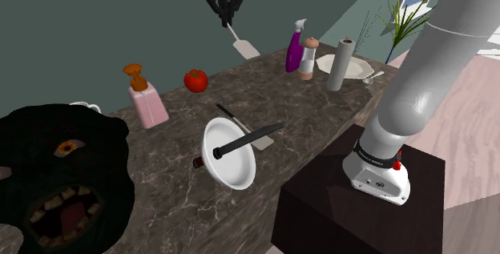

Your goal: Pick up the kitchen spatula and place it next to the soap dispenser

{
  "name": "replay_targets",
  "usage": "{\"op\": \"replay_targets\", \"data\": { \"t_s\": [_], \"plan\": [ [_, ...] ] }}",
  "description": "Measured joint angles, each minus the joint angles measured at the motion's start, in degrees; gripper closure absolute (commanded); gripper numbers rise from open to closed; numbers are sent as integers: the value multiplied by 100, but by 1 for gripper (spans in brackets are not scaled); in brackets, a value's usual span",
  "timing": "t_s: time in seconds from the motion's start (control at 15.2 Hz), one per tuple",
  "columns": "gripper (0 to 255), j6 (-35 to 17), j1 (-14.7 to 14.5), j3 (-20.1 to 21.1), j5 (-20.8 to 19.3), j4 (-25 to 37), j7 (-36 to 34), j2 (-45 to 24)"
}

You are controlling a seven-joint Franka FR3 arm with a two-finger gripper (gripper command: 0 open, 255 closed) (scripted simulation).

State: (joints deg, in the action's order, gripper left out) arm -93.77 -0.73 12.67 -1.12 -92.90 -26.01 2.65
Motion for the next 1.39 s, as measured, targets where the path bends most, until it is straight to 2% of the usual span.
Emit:
{"op": "replay_targets", "data": {
  "t_s": [0.26,0.4,0.46,0.59,1.39],
  "plan": [
    [255,257,-196,178,-254,1192,-347,-980],
    [255,539,-393,262,-455,2131,-556,-1664],
    [255,542,-435,272,-493,2257,-601,-1800],
    [255,443,-451,272,-515,2246,-627,-1891],
    [255,-580,-374,259,-465,1026,-659,-1689]
  ]
}}
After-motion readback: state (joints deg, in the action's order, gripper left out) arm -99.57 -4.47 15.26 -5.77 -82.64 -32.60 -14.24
